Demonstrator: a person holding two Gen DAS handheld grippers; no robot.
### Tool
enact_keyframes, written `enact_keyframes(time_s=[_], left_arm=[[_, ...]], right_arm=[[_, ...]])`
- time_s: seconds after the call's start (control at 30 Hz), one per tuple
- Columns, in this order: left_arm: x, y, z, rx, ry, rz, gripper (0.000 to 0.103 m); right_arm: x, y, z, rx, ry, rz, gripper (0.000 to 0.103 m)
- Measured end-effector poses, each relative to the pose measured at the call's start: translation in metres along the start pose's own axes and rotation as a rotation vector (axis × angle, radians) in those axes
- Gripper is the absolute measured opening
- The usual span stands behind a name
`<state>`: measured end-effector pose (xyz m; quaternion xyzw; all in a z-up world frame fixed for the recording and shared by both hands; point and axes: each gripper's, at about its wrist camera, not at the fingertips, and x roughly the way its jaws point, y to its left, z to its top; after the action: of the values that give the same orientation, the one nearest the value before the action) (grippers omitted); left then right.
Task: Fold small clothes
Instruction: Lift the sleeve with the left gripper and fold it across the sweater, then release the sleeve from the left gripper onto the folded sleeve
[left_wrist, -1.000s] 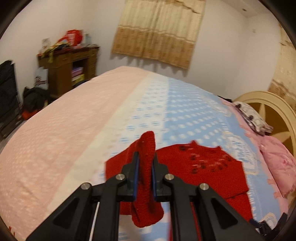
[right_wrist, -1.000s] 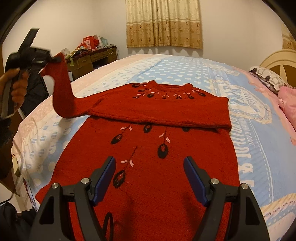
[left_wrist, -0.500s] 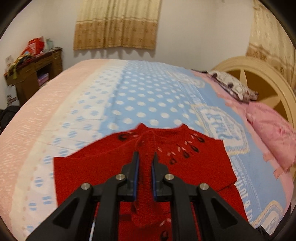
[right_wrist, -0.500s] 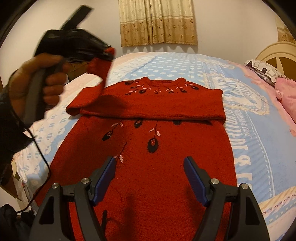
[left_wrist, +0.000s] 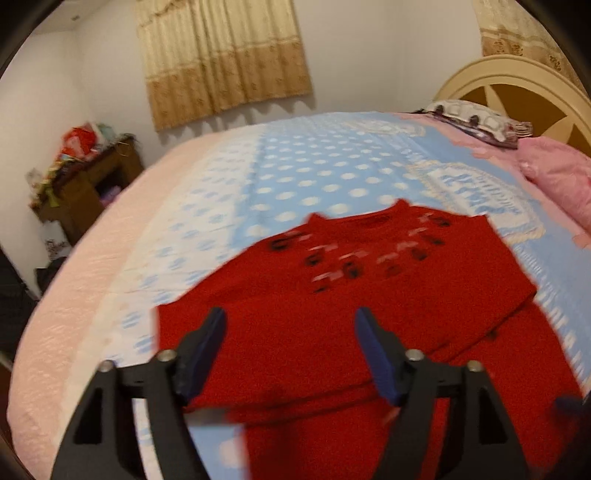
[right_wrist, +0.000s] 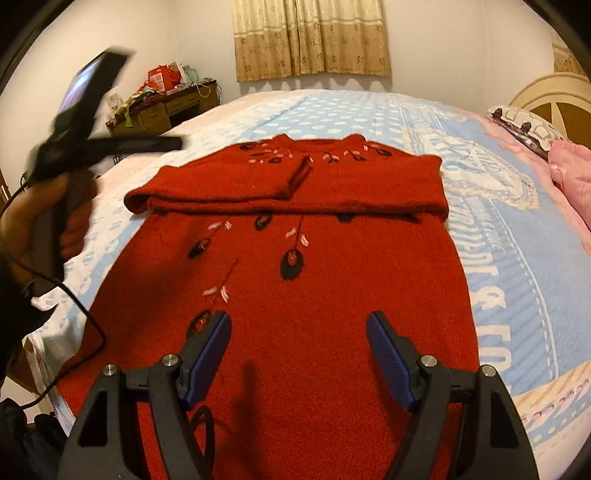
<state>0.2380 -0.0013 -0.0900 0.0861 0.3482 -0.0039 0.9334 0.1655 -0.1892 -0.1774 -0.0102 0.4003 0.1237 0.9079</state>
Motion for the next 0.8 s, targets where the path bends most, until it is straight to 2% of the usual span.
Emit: enact_keyframes(time_s=[0.1, 0.23, 0.33, 0.5, 0.67, 0.73, 0.8], left_arm=[[-0.001, 0.027, -0.025, 0.009, 0.01, 0.079, 0.08], [0.015, 0.058, -0.058, -0.003, 0.096, 0.136, 0.081], [0.025, 0.072, -0.067, -0.066, 0.128, 0.114, 0.081], [0.031, 0.066, -0.064, -0.097, 0.113, 0.051, 0.081], [0.041, 0.061, -0.059, -0.105, 0.104, 0.024, 0.081], [0.053, 0.064, -0.059, -0.11, 0.141, 0.045, 0.081], [0.055, 0.068, -0.062, -0.14, 0.165, 0.03, 0.081]], right_arm=[[-0.003, -0.001, 0.003, 0.009, 0.0, 0.006, 0.076], [-0.011, -0.006, 0.019, 0.024, 0.007, 0.041, 0.076], [-0.018, -0.01, 0.038, 0.015, -0.001, 0.015, 0.076], [-0.02, -0.01, 0.07, 0.0, -0.006, 0.018, 0.076], [0.003, -0.01, 0.099, 0.047, 0.017, 0.073, 0.076], [0.019, -0.009, 0.109, 0.065, 0.027, 0.086, 0.076], [0.032, -0.008, 0.115, 0.074, 0.031, 0.084, 0.076]])
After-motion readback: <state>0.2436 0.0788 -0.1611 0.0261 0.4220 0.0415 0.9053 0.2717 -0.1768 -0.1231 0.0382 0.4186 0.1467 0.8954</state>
